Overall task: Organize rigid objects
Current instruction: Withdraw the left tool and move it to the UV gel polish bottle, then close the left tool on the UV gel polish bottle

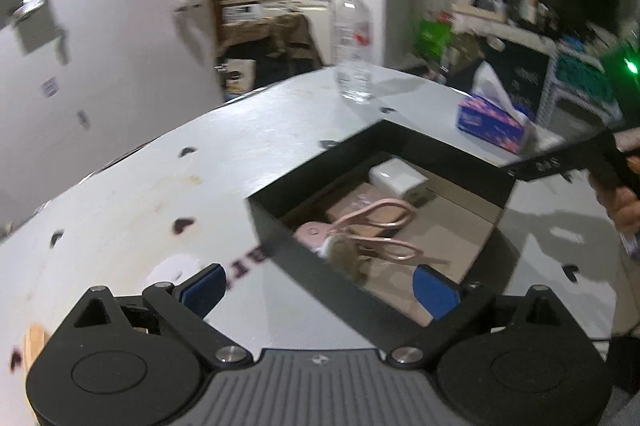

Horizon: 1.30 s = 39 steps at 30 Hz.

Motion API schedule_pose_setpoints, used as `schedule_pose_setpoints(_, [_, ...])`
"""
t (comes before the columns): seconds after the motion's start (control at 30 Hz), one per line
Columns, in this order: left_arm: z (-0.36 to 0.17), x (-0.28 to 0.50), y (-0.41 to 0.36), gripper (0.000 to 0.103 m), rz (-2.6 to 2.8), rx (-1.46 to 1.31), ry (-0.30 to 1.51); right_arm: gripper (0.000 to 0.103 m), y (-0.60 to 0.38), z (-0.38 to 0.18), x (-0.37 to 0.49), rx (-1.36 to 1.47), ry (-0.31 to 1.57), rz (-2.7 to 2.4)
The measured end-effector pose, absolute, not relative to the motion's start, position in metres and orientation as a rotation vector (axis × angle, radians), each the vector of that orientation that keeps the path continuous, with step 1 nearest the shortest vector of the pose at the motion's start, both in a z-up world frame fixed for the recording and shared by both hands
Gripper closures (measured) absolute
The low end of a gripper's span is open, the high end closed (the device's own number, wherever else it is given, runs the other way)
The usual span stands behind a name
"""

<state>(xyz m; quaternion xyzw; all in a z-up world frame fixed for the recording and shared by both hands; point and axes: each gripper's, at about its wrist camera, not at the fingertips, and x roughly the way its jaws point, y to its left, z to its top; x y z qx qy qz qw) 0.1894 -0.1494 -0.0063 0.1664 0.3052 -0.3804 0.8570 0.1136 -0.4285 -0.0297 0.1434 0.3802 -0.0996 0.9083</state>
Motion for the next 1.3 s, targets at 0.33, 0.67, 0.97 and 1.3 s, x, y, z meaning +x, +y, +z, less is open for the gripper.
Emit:
schedule_pose_setpoints(0.33, [-0.027, 0.202, -0.110, 0.004, -0.570, 0.194, 0.605, 0.094, -0.436, -0.035, 0.106, 0.392, 0.738, -0.201])
schedule_pose_setpoints(0.67, [-0.063, 0.223, -0.083, 0.001, -0.388, 0.104, 0.594, 0.094, -0.433, -0.034, 0.111, 0.367, 0.760, -0.205])
schedule_pose_setpoints(0.97, [-0.085, 0.259, -0.076, 0.000, -0.458, 0.157, 0.581, 0.094, -0.430, -0.035, 0.115, 0.347, 0.774, -0.218])
schedule_pose_setpoints(1.3, [-0.090, 0.302, -0.063, 0.000, -0.581, 0.140, 0.648, 0.094, -0.428, -0.035, 0.116, 0.342, 0.772, -0.232])
